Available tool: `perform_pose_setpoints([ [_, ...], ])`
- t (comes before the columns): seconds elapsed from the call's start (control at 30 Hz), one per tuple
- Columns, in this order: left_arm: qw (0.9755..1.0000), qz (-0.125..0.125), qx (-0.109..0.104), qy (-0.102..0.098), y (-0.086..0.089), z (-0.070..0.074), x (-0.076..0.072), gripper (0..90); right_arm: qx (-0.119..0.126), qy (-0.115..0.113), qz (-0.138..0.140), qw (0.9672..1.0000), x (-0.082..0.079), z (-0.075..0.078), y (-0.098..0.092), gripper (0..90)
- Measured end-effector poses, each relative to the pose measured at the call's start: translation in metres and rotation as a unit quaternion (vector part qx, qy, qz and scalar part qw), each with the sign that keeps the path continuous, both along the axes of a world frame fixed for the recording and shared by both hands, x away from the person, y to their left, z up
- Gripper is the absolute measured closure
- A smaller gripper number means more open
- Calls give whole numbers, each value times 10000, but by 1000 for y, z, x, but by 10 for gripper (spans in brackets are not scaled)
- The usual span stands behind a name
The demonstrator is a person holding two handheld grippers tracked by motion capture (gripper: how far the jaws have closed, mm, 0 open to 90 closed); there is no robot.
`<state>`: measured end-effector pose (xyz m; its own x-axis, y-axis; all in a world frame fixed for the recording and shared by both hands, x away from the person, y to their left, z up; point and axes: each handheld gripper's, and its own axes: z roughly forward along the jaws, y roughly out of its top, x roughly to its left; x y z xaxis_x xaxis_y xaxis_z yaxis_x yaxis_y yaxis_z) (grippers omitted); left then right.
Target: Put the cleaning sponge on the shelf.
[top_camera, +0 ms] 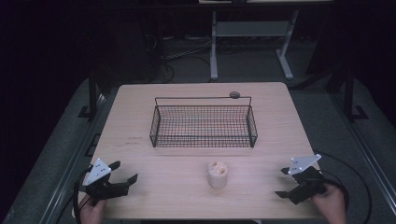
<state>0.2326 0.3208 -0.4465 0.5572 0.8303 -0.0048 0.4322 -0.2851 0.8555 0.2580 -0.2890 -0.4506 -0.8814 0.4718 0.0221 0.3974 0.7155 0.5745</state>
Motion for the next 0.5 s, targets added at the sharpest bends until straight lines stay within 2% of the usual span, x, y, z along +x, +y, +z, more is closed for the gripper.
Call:
perform_pose_setpoints([
  [0.03,10000,14,-51,-8,1,0,0,139,10,16,37,10000,0,1,0,146],
  [0.17,10000,57,-25,16,2,-1,1,139,10,42,69,10000,1,2,3,146],
  [0.2,10000,67,-65,16,2,-1,1,139,104,91,129,9998,1,4,6,146],
  [0.27,9999,52,-126,-22,2,0,0,139,145,61,199,9997,1,6,10,146],
  [0.5,10000,9,-96,-14,-1,0,0,139,10,117,352,9993,4,9,20,146],
])
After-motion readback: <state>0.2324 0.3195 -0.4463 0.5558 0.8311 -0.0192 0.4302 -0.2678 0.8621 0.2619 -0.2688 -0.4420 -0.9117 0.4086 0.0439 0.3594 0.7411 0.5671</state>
